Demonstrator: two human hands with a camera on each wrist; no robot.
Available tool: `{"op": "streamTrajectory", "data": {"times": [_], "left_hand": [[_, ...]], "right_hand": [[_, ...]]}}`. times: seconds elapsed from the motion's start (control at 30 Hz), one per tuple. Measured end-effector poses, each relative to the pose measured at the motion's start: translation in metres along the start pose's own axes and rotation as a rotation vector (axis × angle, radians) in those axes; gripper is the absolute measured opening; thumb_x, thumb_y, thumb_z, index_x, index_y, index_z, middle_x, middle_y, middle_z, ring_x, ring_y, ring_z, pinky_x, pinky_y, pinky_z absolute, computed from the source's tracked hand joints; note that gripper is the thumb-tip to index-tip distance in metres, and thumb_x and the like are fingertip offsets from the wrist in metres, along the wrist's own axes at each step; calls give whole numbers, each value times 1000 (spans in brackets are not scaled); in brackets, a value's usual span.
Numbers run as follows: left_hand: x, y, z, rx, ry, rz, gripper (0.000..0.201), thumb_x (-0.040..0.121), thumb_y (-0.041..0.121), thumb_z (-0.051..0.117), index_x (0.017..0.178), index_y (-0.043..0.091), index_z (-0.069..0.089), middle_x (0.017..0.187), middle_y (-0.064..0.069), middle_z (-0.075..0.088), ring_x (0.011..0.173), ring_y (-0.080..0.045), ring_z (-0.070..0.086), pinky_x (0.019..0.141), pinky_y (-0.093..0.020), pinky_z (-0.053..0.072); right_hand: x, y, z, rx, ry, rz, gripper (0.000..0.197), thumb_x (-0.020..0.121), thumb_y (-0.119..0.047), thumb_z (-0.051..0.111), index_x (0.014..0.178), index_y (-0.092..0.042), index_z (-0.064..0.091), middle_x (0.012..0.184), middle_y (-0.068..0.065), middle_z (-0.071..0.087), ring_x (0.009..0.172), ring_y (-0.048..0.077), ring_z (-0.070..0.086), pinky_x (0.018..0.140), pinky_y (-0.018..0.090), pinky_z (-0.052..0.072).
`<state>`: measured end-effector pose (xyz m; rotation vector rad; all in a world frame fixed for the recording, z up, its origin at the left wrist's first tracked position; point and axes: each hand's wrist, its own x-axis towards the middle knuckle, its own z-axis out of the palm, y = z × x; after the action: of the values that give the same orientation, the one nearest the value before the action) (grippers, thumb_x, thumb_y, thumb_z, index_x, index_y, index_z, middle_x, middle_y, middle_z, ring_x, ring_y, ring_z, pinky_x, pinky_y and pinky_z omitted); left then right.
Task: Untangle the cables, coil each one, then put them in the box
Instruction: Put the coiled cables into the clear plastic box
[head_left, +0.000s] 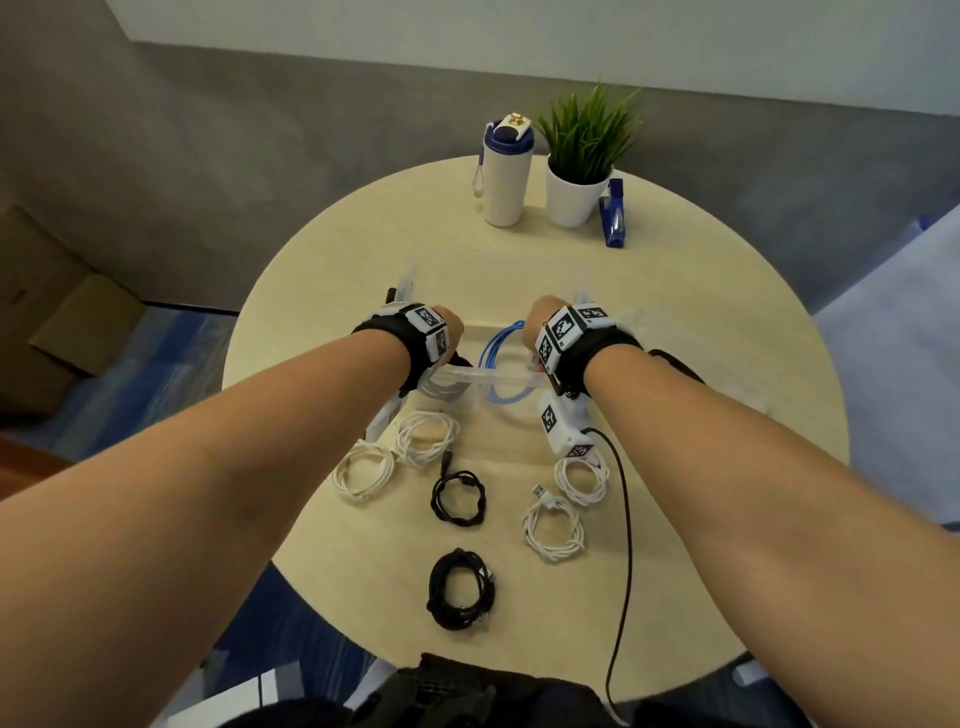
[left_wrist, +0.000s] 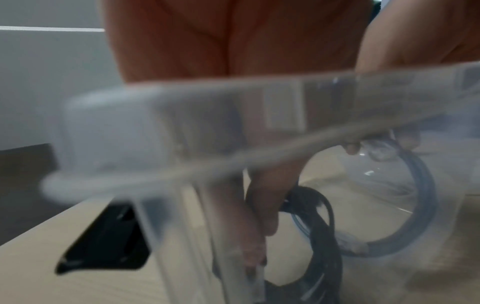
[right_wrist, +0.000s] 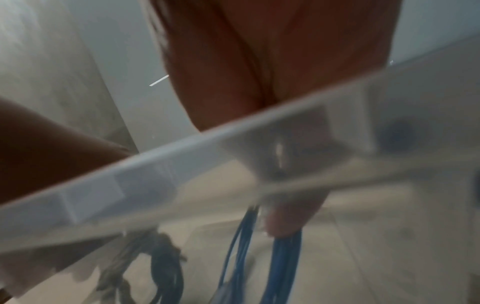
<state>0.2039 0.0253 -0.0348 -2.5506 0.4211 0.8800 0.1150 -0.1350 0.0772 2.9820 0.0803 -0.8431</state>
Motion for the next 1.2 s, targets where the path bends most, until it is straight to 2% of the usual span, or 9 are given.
{"op": "streamTrajectory", "data": {"times": [0.23, 0.37, 0.47, 0.6, 0.67, 0.73, 0.83, 0.93, 1.2], "left_hand": [[41, -5, 18, -72, -50, -76, 25, 79, 39, 66, 88, 16, 68, 74, -2, 61, 73, -19, 62, 78, -32, 54], [155, -31, 49, -46, -30, -25, 34, 65, 55, 70, 74, 23, 68, 71, -1, 63, 63, -24, 58, 70, -42, 56], [16, -8, -12, -196, 66, -32, 34, 86, 43, 59, 74, 12, 60, 74, -3, 60, 74, -25, 53, 73, -32, 45], [-71, 3, -45, -330, 173, -2, 36, 97, 28, 50, 118, 2, 62, 115, -12, 63, 108, -30, 57, 89, -36, 43], [-88, -2, -47, -457, 211, 15, 34, 96, 26, 51, 122, 6, 60, 122, -11, 61, 114, -28, 55, 91, -33, 43], [-101, -11, -48, -550, 228, 31, 32, 95, 24, 52, 121, 7, 61, 117, -9, 64, 108, -26, 58, 86, -31, 45], [-117, -22, -45, -788, 223, 83, 21, 93, 21, 55, 105, 7, 64, 90, -5, 71, 74, -16, 66, 66, -22, 53], [-132, -32, -35, -1031, 114, 104, 14, 91, 16, 59, 88, 4, 66, 79, -8, 72, 61, -12, 68, 58, -23, 57], [-151, -31, 10, -910, -184, 28, 18, 93, 13, 56, 97, 0, 67, 83, -9, 70, 71, -19, 67, 63, -25, 55]], "right_hand": [[-3, 1, -5, -391, -36, -90, 36, 101, -19, 39, 130, -2, 50, 117, 16, 51, 109, 28, 50, 97, 40, 40], [-3, 4, -6, -401, -59, -82, 46, 99, -20, 40, 144, -9, 34, 147, 23, 33, 125, 26, 42, 82, 31, 36], [5, 1, -3, -433, -76, -67, 43, 98, -23, 42, 139, -9, 41, 138, 16, 45, 121, 28, 48, 102, 45, 37], [24, -8, 4, -361, -77, -94, 19, 94, -18, 48, 89, -10, 65, 96, 4, 61, 110, 29, 60, 92, 52, 48], [25, -10, 5, -387, -86, -79, 21, 95, -20, 47, 103, -9, 64, 111, 8, 60, 120, 31, 53, 83, 50, 51], [17, -7, 8, -422, -48, -70, 39, 98, -28, 43, 134, -16, 50, 142, 9, 44, 132, 33, 40, 100, 56, 41], [22, -1, 12, -325, -15, -53, 37, 99, -28, 38, 132, -17, 50, 145, 12, 41, 134, 33, 39, 107, 52, 33], [23, -12, 5, 194, 92, -8, 23, 94, -17, 41, 80, -6, 55, 95, 17, 61, 91, 28, 57, 80, 34, 44], [-18, -26, 15, 689, -150, -260, 8, 82, -12, 69, 83, -4, 69, 63, 5, 65, 50, 14, 54, 47, 22, 38]]}}
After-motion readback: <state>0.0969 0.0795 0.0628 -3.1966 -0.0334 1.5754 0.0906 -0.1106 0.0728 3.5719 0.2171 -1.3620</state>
